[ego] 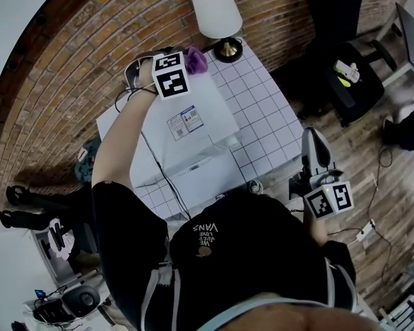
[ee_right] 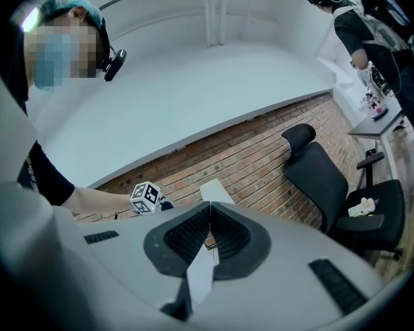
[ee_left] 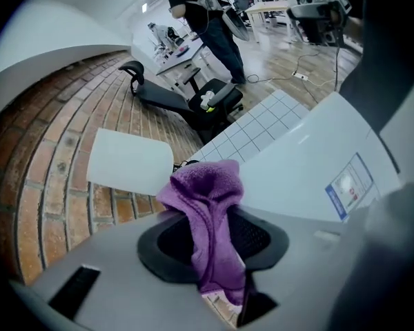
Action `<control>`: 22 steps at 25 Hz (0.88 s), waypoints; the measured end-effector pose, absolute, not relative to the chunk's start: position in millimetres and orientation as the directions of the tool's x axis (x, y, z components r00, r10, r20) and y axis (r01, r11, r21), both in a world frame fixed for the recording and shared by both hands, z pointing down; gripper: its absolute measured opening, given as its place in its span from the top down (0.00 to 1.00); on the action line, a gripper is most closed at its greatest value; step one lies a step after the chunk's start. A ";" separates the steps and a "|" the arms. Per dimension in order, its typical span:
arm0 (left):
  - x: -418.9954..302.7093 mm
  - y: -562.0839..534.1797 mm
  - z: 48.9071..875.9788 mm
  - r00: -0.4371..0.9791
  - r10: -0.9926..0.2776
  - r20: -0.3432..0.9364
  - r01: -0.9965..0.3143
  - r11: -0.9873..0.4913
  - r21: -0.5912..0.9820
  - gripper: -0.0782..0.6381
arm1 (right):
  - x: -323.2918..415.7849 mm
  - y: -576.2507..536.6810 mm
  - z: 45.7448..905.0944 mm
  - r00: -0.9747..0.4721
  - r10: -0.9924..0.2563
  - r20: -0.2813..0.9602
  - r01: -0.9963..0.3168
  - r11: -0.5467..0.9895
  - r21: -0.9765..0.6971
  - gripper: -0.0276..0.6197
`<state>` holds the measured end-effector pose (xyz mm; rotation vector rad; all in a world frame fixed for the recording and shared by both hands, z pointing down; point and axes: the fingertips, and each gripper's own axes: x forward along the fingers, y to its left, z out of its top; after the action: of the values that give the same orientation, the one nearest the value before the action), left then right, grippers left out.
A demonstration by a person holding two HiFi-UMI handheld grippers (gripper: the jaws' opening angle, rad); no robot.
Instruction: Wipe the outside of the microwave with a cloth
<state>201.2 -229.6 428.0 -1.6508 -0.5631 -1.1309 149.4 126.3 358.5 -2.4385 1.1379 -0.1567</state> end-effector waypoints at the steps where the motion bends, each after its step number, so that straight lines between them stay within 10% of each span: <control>1: 198.3 -231.1 424.3 0.461 -0.147 0.875 0.784 -0.394 -0.480 0.71 | 149.1 123.6 357.8 0.648 -0.757 -0.083 -0.707 -0.557 -0.435 0.96; 22: -129.3 -393.3 405.9 0.357 -0.311 0.881 0.535 -0.705 -0.466 0.71 | 64.6 -42.9 346.9 0.286 -0.953 -0.099 -0.886 -0.224 -0.407 0.96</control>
<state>-129.3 -393.3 405.9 -1.8741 -0.1951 -1.4371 64.6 -42.9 346.9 -2.1772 1.6554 -0.2400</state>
